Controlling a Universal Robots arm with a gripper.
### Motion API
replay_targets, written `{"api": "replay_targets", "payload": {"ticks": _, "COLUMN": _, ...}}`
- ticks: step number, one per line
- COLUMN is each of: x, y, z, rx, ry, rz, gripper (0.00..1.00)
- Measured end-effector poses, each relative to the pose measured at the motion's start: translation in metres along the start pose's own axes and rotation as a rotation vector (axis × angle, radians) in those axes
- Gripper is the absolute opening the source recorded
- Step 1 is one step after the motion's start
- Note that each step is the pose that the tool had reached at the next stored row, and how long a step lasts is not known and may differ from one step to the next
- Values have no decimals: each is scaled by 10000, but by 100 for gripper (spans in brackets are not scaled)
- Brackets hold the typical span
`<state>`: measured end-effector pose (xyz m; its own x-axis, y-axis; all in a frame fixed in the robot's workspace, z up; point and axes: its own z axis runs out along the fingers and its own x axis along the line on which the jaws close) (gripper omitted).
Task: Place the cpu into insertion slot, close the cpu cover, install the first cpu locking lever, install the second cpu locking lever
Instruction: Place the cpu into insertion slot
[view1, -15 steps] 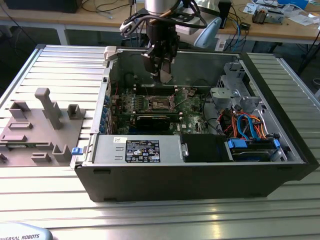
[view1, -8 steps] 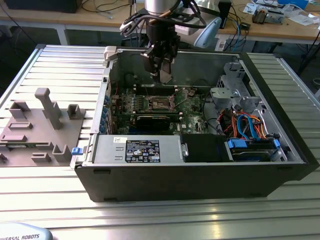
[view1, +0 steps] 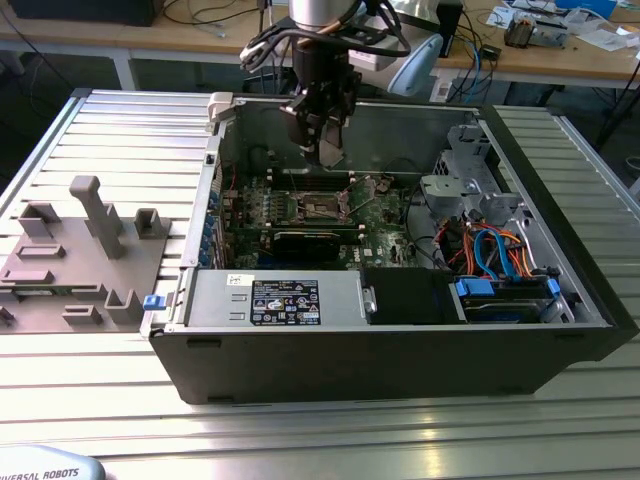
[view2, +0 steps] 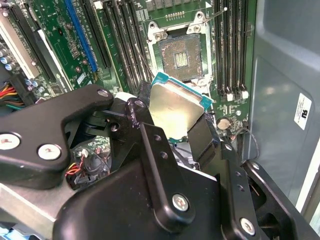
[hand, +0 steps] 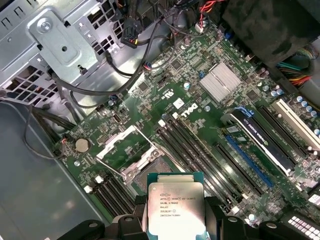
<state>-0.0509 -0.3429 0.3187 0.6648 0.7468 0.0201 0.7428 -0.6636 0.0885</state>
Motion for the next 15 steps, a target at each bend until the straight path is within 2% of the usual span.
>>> {"api": "replay_targets", "payload": {"ticks": 15, "x": 0, "y": 0, "z": 4, "rx": -10, "ry": -41, "rz": 465, "gripper": 54}}
